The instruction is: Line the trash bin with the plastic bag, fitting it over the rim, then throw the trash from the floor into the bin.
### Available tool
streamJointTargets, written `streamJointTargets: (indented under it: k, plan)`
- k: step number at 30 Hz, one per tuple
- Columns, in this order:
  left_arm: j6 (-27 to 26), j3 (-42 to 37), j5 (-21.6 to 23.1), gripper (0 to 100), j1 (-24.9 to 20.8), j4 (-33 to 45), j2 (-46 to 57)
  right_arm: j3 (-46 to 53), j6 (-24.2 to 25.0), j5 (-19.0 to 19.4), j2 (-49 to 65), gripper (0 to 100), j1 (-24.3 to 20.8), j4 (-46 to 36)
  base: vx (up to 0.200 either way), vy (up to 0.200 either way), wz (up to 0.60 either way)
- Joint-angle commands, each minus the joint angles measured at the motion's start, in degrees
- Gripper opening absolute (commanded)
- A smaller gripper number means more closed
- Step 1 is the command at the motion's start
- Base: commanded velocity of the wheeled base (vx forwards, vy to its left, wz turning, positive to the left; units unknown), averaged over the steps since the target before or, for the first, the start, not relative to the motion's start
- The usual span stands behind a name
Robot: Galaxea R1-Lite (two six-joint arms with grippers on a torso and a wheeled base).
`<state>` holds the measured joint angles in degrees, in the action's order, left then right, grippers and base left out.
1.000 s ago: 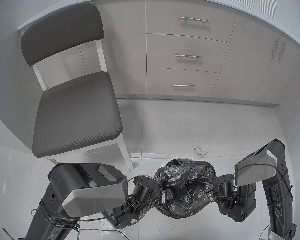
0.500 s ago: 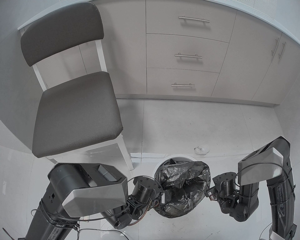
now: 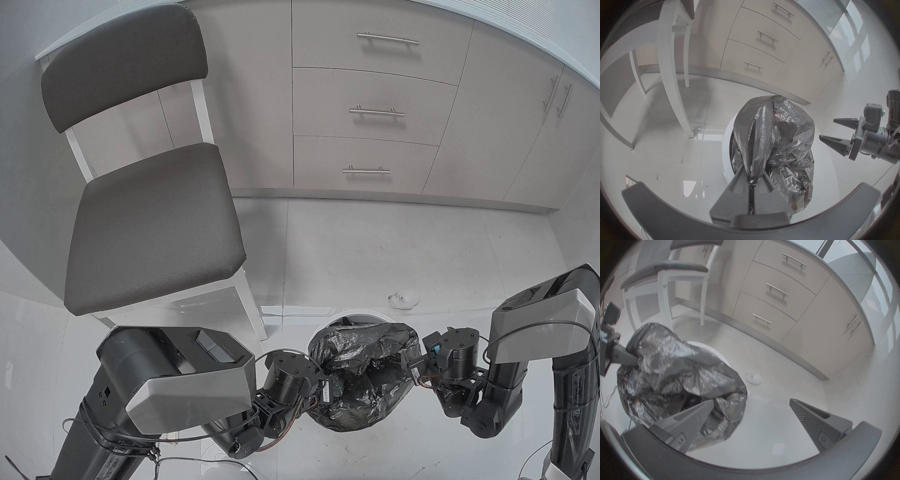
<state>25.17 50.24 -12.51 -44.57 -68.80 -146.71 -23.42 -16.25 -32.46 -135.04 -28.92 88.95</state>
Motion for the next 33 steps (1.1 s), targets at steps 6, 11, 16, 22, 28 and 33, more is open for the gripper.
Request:
streamJointTargets:
  k: [6, 11, 16, 22, 28, 33]
  plan:
    - [0.1, -0.3, -0.2, 0, 1.1, -0.8, -0.3, -20.3, -2.6, 1.0, -10.2, 100, -1.3, -2.7, 0.000, 0.000, 0.00]
    - [0.1, -0.3, -0.2, 0, 1.1, -0.8, -0.3, -21.1, -2.6, 1.0, -9.5, 100, -1.8, -3.9, 0.000, 0.000, 0.00]
    - [0.2, -0.3, -0.2, 0, 1.7, -0.8, -0.3, -19.2, -2.6, 1.0, -7.0, 100, -2.9, -5.7, 0.000, 0.000, 0.00]
    - [0.3, -0.4, -0.2, 0, 1.7, -0.8, -0.2, -19.8, -2.6, 1.0, -6.9, 100, -3.7, -7.1, 0.000, 0.000, 0.00]
    - [0.2, -0.4, -0.3, 0, 1.9, -1.8, -0.4, -28.9, -2.4, 1.0, -9.5, 100, -2.0, -12.7, 0.000, 0.000, 0.00]
    - [0.4, -0.3, -0.3, 0, 2.7, -1.9, -0.2, -32.4, -2.4, 1.0, -11.1, 100, -1.7, -12.8, 0.000, 0.000, 0.00]
